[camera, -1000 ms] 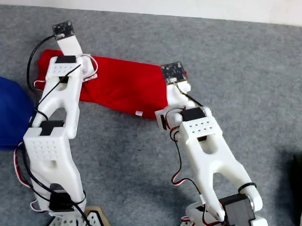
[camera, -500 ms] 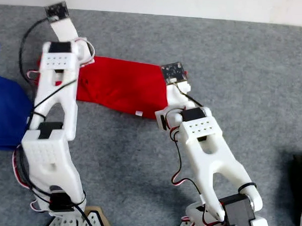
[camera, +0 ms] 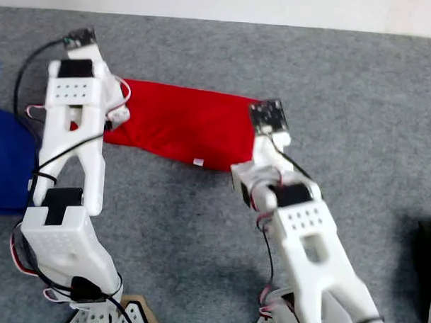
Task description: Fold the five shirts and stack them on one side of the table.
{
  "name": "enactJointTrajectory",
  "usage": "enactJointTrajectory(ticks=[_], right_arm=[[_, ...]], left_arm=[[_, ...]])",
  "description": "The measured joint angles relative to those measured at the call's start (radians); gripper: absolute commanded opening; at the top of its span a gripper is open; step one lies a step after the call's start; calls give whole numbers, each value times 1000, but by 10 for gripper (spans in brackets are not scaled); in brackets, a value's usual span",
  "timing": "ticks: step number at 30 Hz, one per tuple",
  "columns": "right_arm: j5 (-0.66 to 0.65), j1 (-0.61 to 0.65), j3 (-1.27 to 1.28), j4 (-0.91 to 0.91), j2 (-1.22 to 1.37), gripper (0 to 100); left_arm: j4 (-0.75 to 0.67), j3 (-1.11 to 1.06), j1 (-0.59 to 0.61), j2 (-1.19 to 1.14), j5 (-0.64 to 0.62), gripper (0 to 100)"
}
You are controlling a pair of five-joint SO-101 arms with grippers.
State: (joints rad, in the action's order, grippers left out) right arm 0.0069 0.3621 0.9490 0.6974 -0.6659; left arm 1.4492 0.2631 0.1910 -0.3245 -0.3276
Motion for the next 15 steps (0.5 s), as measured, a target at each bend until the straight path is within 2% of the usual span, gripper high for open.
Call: enactJointTrajectory(ticks=[8,15], right_arm=[[0,0,98,-118,-78,9],[0,0,98,-124,-81,9]], left_arm=[[-361,-354,28,0,-2,6],[-526,-379,29,0,-3,6]])
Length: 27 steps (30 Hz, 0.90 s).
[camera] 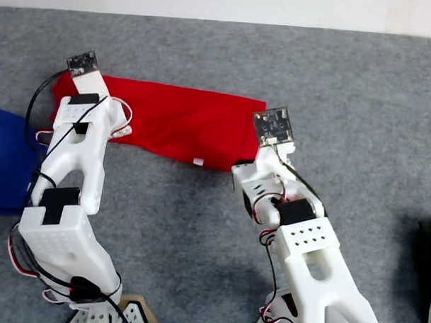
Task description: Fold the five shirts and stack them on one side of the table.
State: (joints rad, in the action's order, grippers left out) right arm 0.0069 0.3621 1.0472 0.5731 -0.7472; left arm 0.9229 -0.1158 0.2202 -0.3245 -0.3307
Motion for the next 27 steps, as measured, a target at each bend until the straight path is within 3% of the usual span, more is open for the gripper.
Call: enactJointTrajectory(ticks=[9,20,27], right_arm=[[0,0,0,0,0,9],[0,0,0,0,0,9],[0,0,38,-26,0,9]], left_arm=[[-104,51,-9,-2,0,6],[-21,52,-37,-2,0,6],[-100,52,-38,-2,0,6]])
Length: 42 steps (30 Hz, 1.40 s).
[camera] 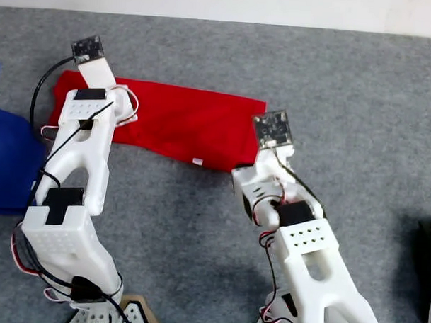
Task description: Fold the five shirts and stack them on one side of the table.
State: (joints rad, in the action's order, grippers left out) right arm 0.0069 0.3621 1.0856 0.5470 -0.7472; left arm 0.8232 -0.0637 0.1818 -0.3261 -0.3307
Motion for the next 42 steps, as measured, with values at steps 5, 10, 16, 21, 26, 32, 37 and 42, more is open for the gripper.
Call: enactJointTrajectory(ticks=[5,10,16,21,26,32,37,42], right_arm=[[0,2,5,-21,-2,9],[3,2,5,-21,-2,13],[46,2,5,-21,-2,91],[167,-25,2,-21,-2,181],[221,-29,-114,-21,110,181],[236,-31,-339,-21,434,181],[236,-43,-474,-21,654,181],[236,-98,-586,-21,796,181]], left_arm=[[-49,0,-35,0,0,6],[-83,2,-86,-40,0,6],[-81,72,-83,-118,0,6],[-81,87,-60,-121,0,6],[-72,126,-26,-118,-5,7],[57,140,14,3,-104,7],[130,103,25,118,-114,7],[133,17,54,160,-117,7]])
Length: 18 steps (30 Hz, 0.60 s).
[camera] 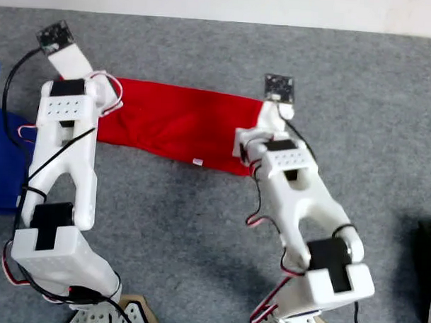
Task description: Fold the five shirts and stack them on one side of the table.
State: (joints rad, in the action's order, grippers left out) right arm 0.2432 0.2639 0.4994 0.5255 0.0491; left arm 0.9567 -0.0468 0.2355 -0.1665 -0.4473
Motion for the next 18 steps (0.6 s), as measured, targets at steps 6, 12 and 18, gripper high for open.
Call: enactJointTrajectory(ticks=[6,12,18], right_arm=[[0,-23,-103,0,132,181],[0,-23,-242,0,281,181],[0,-23,-348,21,373,142]], left_arm=[[-54,-78,-3,0,0,7],[-68,-91,-3,0,0,7],[-72,-91,25,0,0,7]])
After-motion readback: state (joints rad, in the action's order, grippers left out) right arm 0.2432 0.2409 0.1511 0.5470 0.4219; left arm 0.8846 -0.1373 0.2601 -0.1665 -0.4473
